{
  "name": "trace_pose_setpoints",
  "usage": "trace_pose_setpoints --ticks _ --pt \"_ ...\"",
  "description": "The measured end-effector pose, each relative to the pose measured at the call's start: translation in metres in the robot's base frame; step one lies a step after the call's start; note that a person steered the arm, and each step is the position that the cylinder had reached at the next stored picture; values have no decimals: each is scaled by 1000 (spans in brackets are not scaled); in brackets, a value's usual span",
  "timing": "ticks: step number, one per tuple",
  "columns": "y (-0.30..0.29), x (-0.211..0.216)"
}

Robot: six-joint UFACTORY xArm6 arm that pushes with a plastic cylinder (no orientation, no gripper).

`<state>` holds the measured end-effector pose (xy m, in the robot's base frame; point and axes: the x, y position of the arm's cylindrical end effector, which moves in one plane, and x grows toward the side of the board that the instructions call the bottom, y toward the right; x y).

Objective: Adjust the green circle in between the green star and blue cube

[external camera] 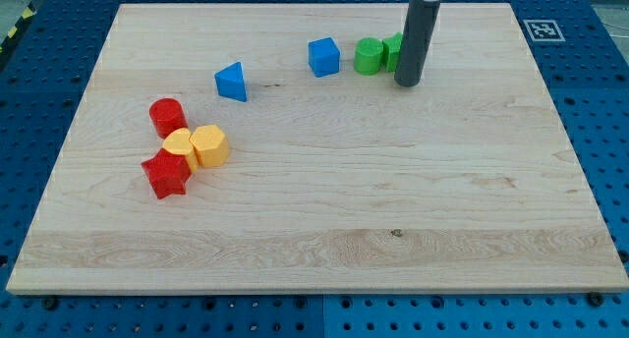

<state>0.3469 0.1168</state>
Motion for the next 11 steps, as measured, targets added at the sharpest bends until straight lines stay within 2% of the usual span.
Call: trace_pose_setpoints --ticks 2,4,11 --pt "1 -14" --pt "-18 11" --pt "-27 -6"
